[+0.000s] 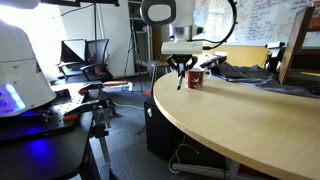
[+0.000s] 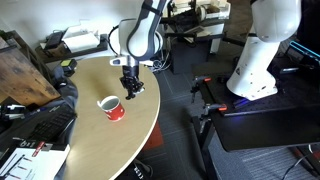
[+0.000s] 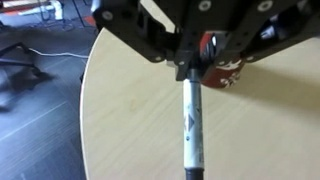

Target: Put the black marker inside the red mug

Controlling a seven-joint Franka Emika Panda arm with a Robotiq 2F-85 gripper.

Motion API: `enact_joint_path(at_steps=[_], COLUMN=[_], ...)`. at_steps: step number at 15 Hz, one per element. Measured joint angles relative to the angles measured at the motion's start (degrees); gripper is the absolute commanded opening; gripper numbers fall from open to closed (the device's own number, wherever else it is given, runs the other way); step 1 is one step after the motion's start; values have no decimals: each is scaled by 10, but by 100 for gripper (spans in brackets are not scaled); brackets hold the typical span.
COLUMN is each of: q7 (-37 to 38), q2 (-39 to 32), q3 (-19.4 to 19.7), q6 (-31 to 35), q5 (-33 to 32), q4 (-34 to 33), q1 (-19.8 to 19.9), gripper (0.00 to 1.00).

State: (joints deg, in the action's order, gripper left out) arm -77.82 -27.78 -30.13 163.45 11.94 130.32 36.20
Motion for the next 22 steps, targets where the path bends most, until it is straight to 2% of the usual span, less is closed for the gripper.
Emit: enact_joint_path(at_steps=[3, 5, 7, 9, 12, 15, 19, 22], q7=[-154, -237, -303, -354, -410, -439, -446, -445], q2=[0, -10, -27, -49, -88, -129, -167, -184], q3=[-116, -179, -223, -249, -263, -262, -245, -211], q6=[-13, -36, -67, -103, -162, -223, -277, -285], q5=[90, 134, 163, 181, 194, 199, 205, 213], q4=[-6, -11, -20, -33, -65, -113, -187, -236], q1=[126, 194, 243, 272, 283, 270, 228, 175], gripper=[5, 5, 5, 5, 5, 5, 5, 5])
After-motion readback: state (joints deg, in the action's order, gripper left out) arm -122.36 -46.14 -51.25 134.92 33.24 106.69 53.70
